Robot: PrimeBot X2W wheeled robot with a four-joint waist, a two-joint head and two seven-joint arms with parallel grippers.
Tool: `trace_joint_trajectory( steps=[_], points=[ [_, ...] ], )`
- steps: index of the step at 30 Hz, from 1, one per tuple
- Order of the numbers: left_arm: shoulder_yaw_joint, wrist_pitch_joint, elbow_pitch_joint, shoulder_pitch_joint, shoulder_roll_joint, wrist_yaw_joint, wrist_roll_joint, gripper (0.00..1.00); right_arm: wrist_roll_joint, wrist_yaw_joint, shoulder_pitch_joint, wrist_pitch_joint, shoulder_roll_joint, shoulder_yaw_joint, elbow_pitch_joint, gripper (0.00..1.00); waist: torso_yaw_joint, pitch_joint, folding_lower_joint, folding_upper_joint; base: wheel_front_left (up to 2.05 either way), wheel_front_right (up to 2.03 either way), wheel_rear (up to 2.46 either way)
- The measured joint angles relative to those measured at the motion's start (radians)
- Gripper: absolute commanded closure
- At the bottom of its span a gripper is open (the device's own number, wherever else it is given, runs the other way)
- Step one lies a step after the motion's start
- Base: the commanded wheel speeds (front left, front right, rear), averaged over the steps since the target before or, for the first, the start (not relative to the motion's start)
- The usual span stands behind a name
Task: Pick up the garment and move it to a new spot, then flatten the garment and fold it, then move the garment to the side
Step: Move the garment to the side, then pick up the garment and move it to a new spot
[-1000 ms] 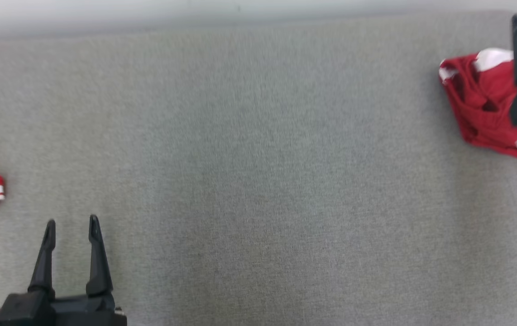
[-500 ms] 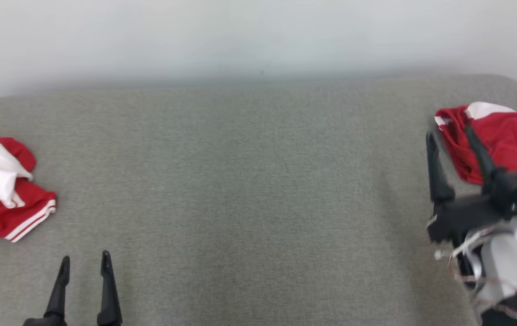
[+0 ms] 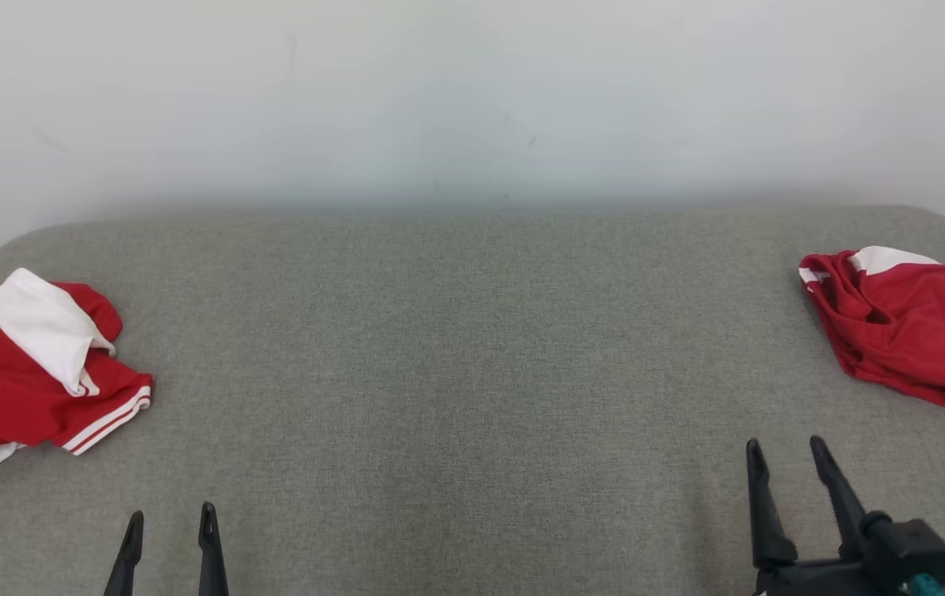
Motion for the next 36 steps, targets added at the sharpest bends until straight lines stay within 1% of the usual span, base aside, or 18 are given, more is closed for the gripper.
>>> trace_joint_trajectory(
  steps=[3,5,9,24,36],
  points=[
    [-0.002,0.000,0.001,0.008,0.000,0.000,0.001,0.00,-0.006,0.000,0.037,0.000,0.021,0.009,-0.020,0.00,-0.005,-0.010,0.0001,0.0000,0.00,0.00,0.00],
    [-0.009,0.000,0.009,0.016,0.000,-0.001,0.022,0.00,-0.027,0.000,0.055,0.000,0.025,0.022,-0.031,0.00,-0.008,-0.015,0.0001,0.0001,0.00,0.00,0.00],
    [-0.020,0.000,0.020,0.017,0.000,-0.001,0.035,0.00,-0.032,0.000,0.076,0.000,0.038,0.033,-0.028,0.00,-0.014,-0.022,0.0001,0.0001,0.00,0.00,0.00],
    [-0.006,0.000,0.038,0.016,0.000,-0.017,0.042,0.00,-0.036,0.000,0.080,0.000,0.045,0.041,0.004,0.00,-0.007,-0.034,0.0002,0.0001,0.00,0.00,0.00],
    [0.001,0.000,0.039,0.013,0.000,-0.018,0.042,0.00,-0.028,0.000,0.080,0.000,0.046,0.048,0.009,0.00,-0.007,-0.024,0.0002,0.0001,0.00,0.00,0.00]
  ],
)
